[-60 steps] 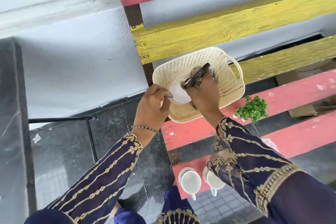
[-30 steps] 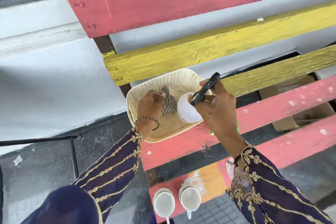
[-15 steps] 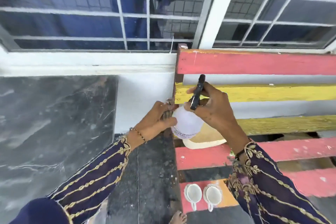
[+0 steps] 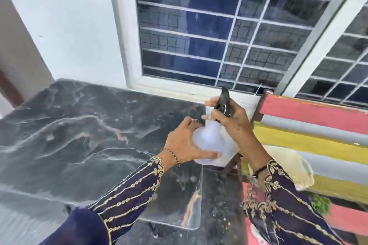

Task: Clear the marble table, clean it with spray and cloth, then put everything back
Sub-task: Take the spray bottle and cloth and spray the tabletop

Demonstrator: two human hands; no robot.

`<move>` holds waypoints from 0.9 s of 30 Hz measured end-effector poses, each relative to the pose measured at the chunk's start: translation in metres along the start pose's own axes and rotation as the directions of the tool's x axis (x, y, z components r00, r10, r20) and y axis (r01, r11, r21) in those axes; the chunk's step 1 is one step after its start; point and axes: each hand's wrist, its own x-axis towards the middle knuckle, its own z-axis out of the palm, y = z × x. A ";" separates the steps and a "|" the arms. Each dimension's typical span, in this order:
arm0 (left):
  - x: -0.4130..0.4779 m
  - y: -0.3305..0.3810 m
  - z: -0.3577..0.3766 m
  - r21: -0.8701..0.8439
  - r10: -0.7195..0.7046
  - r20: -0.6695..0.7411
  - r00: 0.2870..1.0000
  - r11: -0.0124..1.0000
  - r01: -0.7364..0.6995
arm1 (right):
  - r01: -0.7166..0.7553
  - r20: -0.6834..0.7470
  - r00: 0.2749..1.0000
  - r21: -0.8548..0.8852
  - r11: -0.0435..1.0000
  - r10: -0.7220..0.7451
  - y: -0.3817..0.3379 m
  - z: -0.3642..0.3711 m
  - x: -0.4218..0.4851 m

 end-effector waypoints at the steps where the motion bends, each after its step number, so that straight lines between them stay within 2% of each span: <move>1: -0.005 -0.005 -0.008 0.002 -0.010 -0.043 0.999 1.000 0.010 | -0.012 -0.030 0.999 0.066 0.998 0.014 0.002 0.018 0.001; 4: -0.014 -0.016 -0.023 0.005 -0.029 -0.121 0.992 1.000 0.030 | -0.057 -0.191 0.979 0.075 0.996 0.071 0.012 0.066 0.001; 7: -0.017 -0.034 -0.036 -0.011 -0.081 -0.118 0.990 0.997 0.081 | -0.031 -0.314 0.949 0.001 1.000 0.030 0.013 0.104 0.006; 10: -0.020 -0.056 -0.051 -0.046 -0.158 -0.110 0.981 0.987 0.154 | 0.011 -0.248 0.969 0.020 1.000 -0.006 0.017 0.130 0.020; 15: -0.038 -0.111 -0.092 -0.157 -0.315 -0.098 0.944 0.942 0.297 | 0.005 -0.022 1.000 0.042 0.999 -0.004 0.030 0.181 0.056; 18: -0.051 -0.142 -0.120 -0.261 -0.407 -0.196 0.892 0.899 0.353 | -0.021 0.080 0.996 -0.054 0.998 0.025 0.043 0.211 0.068; 21: -0.059 -0.175 -0.153 -0.324 -0.479 -0.286 0.830 0.863 0.387 | -0.103 0.143 0.983 -0.066 0.992 0.112 0.055 0.244 0.083; 27: -0.068 -0.246 -0.216 -0.410 -0.536 -0.419 0.733 0.832 0.374 | -0.202 0.184 0.956 -0.157 0.967 0.229 0.082 0.317 0.119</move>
